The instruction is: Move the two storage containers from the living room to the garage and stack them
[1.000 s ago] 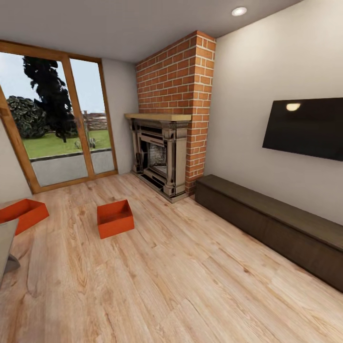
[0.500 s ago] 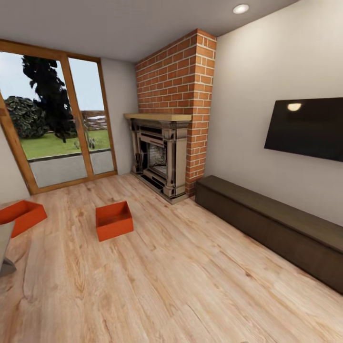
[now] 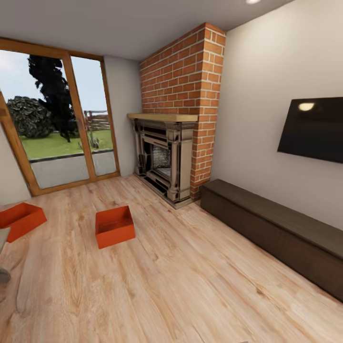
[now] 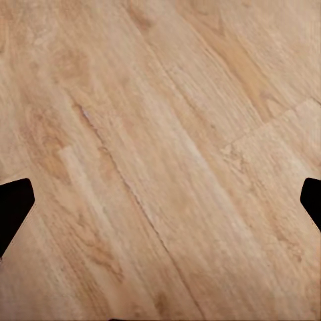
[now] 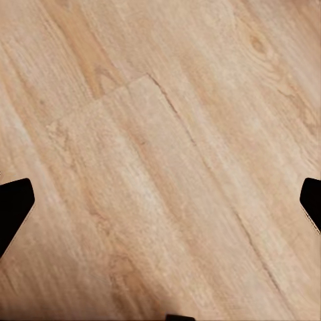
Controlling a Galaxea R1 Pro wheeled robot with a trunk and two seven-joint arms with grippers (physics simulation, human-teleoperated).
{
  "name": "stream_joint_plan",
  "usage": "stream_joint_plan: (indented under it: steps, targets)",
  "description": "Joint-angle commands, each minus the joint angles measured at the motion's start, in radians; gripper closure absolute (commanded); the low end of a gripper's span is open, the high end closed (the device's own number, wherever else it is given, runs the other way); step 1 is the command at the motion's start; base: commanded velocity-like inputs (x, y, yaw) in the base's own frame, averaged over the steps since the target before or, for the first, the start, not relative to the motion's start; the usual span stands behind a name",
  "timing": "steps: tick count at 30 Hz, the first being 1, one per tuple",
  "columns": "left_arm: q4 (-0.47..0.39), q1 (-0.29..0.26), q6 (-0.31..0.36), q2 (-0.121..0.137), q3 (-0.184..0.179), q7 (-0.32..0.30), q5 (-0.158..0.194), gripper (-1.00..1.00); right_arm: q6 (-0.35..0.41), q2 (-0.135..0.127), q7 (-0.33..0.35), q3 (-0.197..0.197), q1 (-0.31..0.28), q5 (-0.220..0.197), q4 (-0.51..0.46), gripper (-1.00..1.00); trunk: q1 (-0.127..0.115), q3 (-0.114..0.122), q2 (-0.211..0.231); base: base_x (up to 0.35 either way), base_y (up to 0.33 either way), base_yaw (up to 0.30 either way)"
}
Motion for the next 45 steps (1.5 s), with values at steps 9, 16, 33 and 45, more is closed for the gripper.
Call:
stream_joint_plan:
  steps: [9, 16, 33, 45]
  targets:
    - [0.001, -0.001, -0.003, -0.001, 0.005, -0.001, 0.000, -1.00, 0.002, 0.000, -0.001, 0.001, -0.001, 0.003, -0.001, -1.00, 0.001, -0.001, -0.001, 0.346, 0.000, 0.273]
    - [0.001, -0.001, -0.003, -0.001, 0.005, -0.001, 0.000, -1.00, 0.002, 0.000, -0.001, 0.001, 0.000, 0.003, -0.001, -1.00, 0.001, -0.001, -0.001, 0.346, 0.000, 0.287]
    - [0.001, -0.001, -0.003, -0.001, 0.005, -0.002, 0.000, -1.00, 0.002, 0.000, 0.000, 0.000, 0.000, 0.003, 0.000, -1.00, 0.001, -0.001, -0.001, 0.346, 0.000, 0.288]
    - [0.001, -0.001, -0.003, 0.001, 0.005, -0.002, 0.000, -1.00, 0.001, 0.000, 0.000, 0.000, 0.000, 0.003, 0.001, -1.00, 0.001, -0.001, -0.001, 0.346, 0.000, 0.189]
